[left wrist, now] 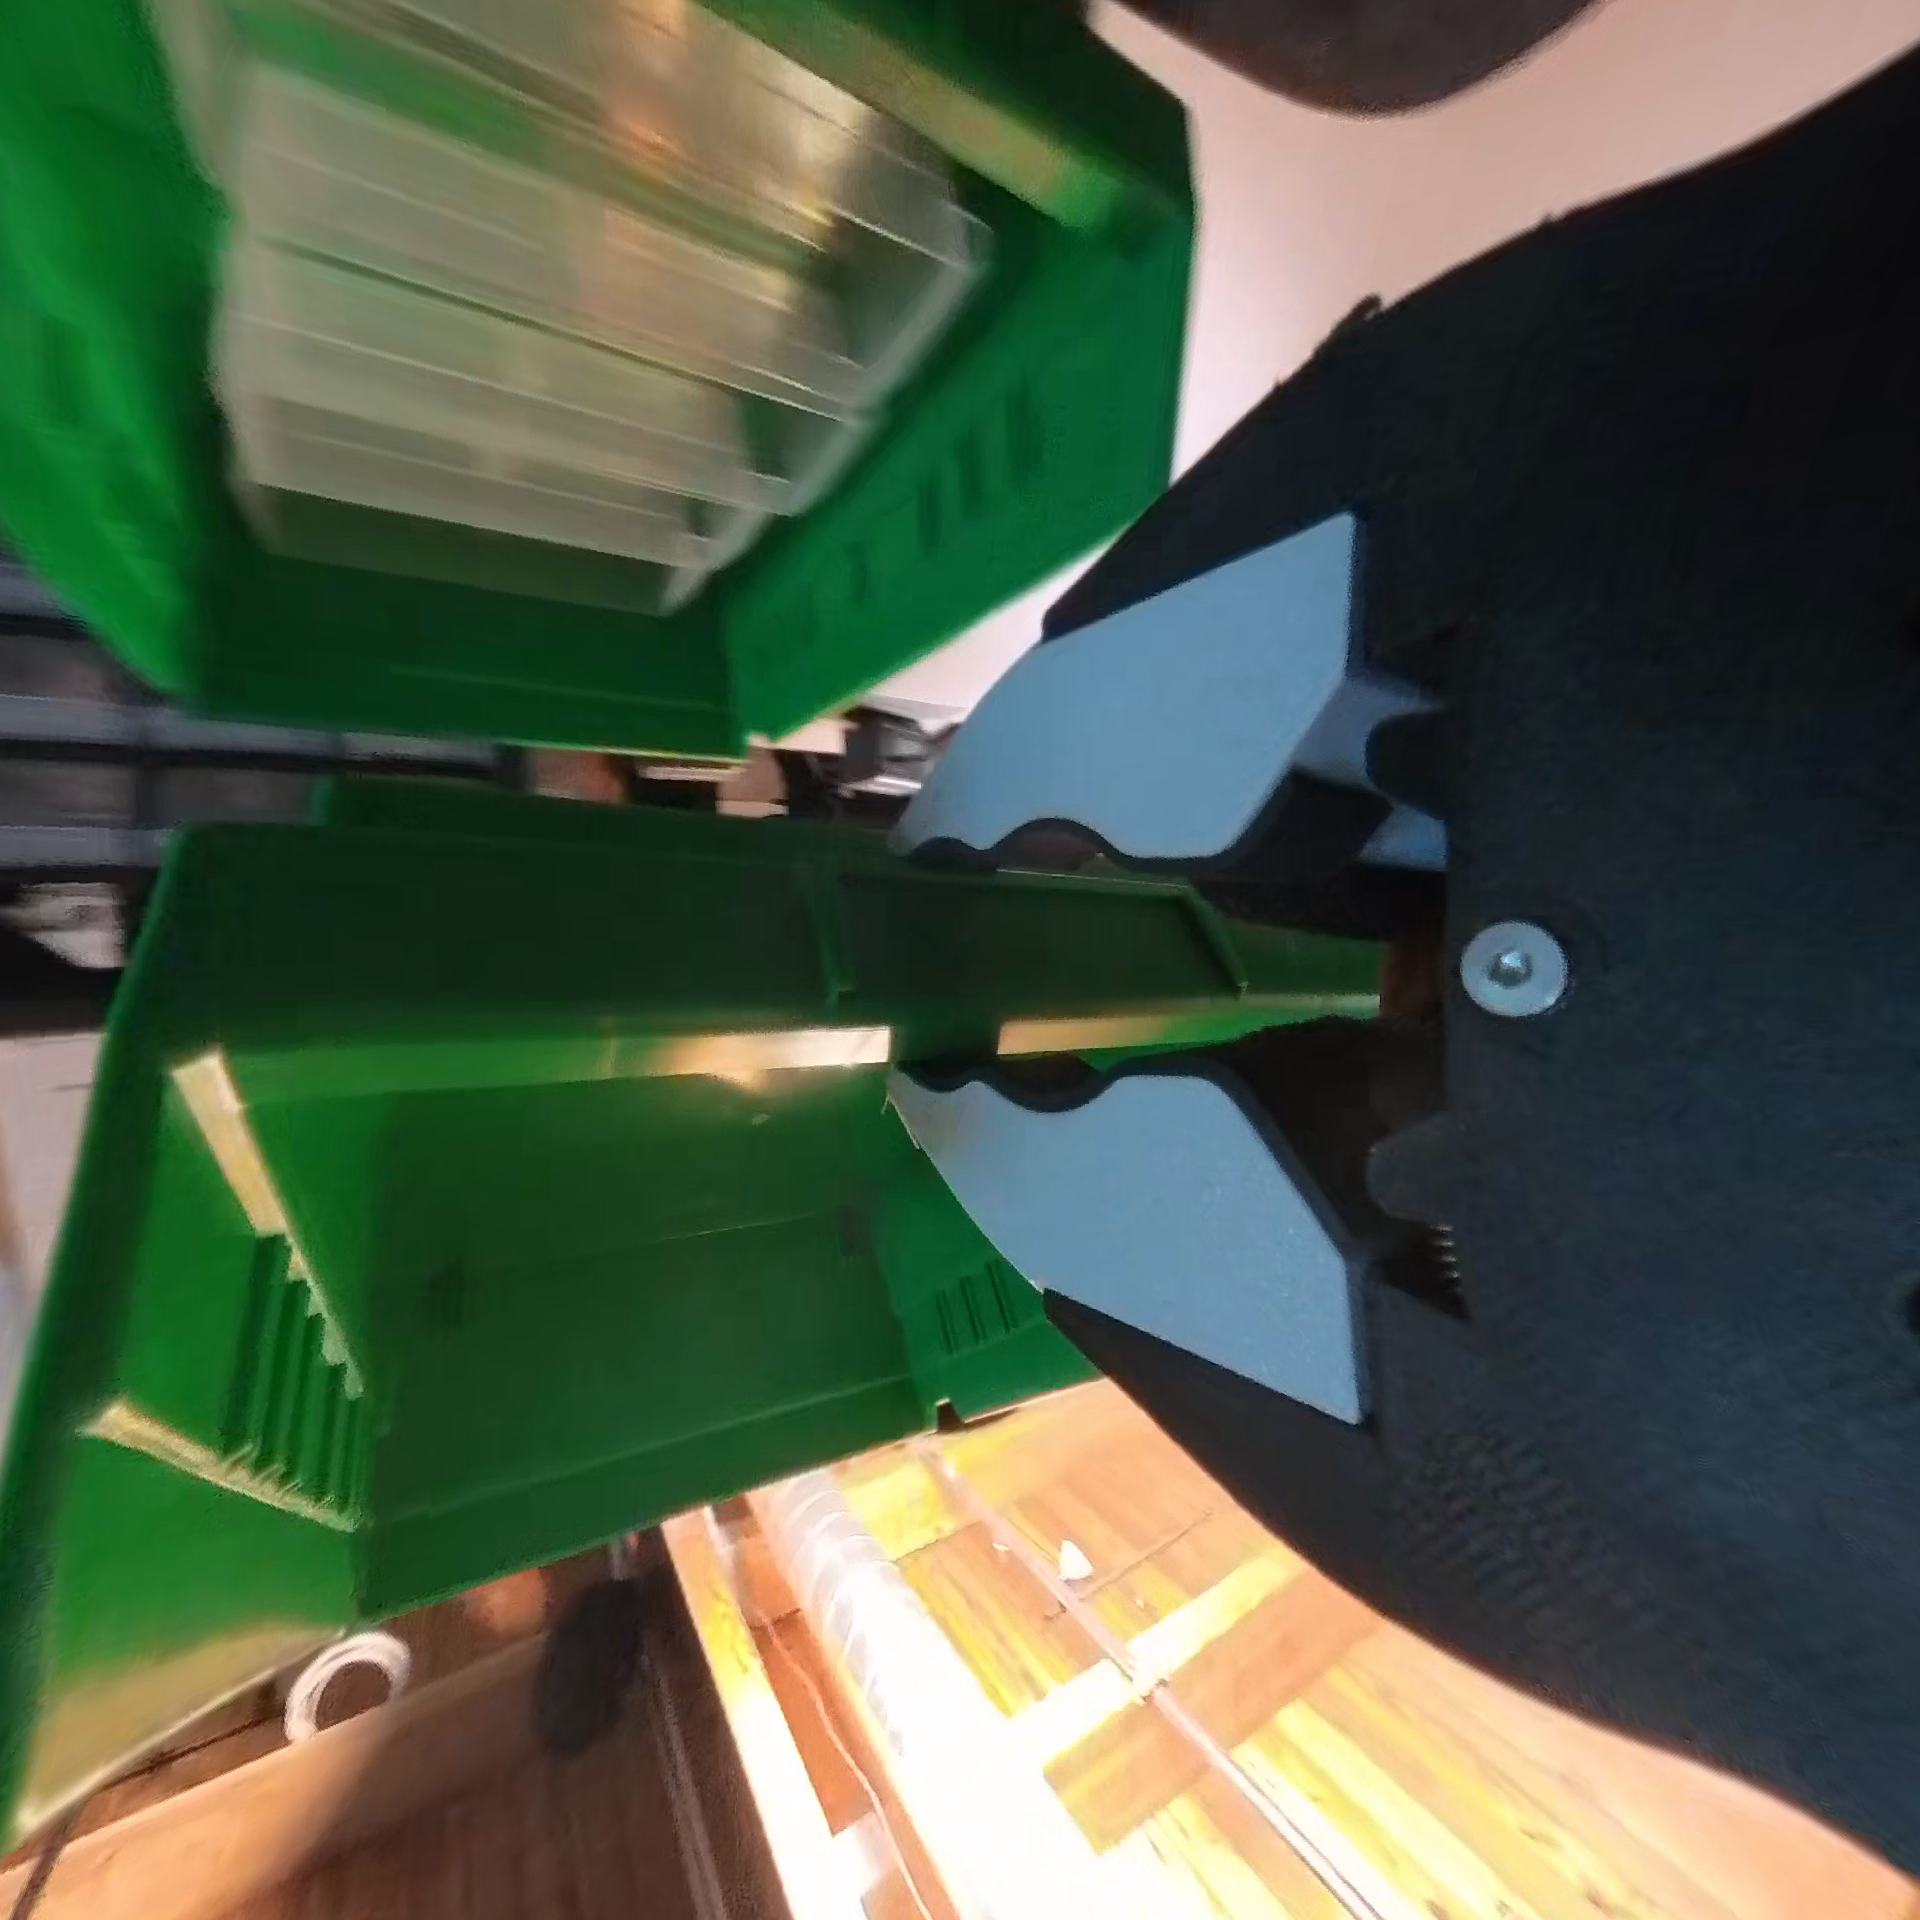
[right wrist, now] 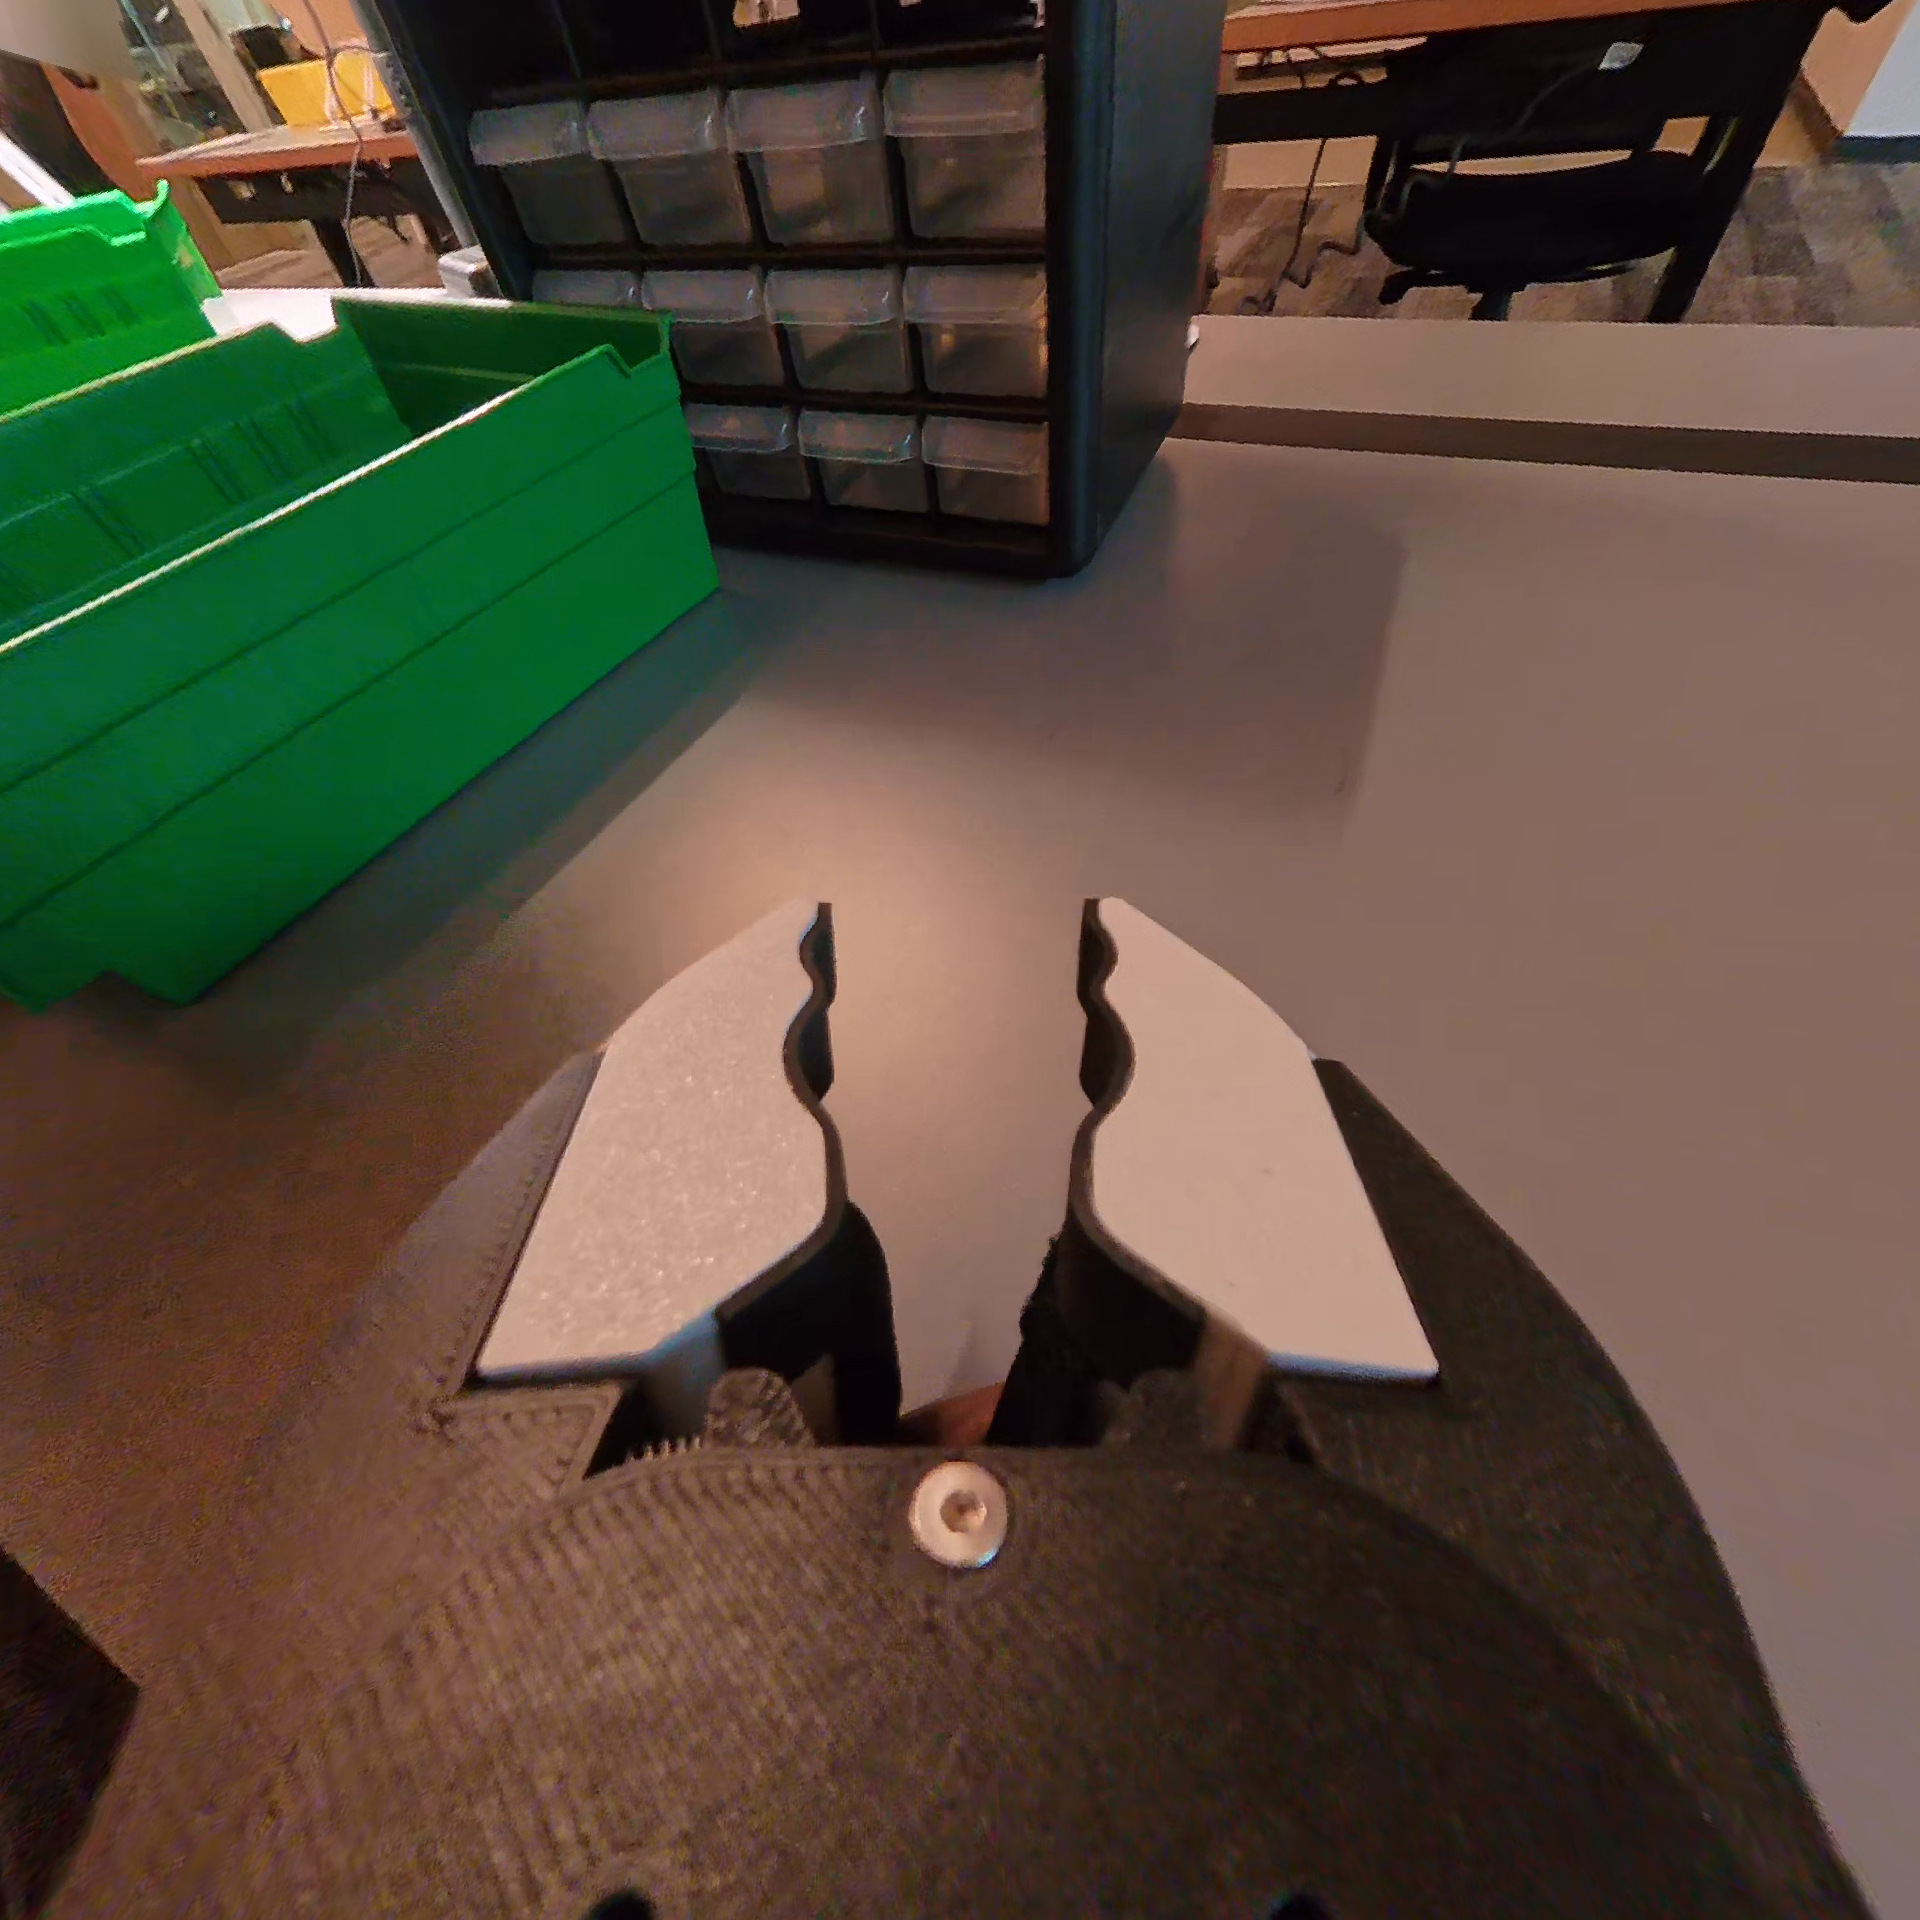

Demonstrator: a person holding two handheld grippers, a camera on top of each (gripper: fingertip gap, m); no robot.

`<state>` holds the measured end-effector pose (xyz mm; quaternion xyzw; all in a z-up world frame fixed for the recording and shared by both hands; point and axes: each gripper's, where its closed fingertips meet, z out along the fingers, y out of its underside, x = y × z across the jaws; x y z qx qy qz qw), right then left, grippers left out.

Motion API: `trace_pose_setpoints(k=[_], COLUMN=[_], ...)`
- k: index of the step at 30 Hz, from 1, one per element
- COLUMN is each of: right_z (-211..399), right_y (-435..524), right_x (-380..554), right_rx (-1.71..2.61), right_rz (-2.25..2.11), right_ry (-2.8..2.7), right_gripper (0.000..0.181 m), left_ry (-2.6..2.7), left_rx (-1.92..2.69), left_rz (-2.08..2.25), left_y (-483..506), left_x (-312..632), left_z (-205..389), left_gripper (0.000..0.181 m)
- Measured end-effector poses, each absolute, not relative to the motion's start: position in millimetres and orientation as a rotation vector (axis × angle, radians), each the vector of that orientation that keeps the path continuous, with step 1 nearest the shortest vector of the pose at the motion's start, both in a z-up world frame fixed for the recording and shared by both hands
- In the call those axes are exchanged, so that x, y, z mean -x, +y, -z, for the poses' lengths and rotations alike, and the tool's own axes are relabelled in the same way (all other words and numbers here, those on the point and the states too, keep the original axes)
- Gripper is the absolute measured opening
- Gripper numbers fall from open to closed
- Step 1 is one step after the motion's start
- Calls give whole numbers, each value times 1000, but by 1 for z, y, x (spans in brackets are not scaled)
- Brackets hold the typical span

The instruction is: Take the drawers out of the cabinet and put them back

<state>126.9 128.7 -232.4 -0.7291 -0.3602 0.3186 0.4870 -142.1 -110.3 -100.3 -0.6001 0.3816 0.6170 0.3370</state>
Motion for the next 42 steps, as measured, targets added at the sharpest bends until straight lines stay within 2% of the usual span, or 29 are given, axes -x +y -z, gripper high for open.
trace_pose_setpoints(k=[1,12,18,29,42], right_z=[231,201,185,176,177], right_y=[131,170,183,185,183], right_x=[-129,-177,-211,-226,-220], right_rx=[1777,1695,1583,1517,1516], right_rz=[-775,-835,-750,-734,-737], right_ry=[-847,-345,-162,-96,-134], right_gripper=[47,53,54,53,52], left_ry=[1007,1168,1298,1415,1390], left_rx=[1544,1371,1412,1625,1591], left_rz=[-1566,-1101,-985,-982,-1141], left_y=[-104,-33,8,47,55], left_x=[128,-34,-83,-94,-89], left_z=[101,120,158,248,262], left_gripper=[32,32,32,35,31])
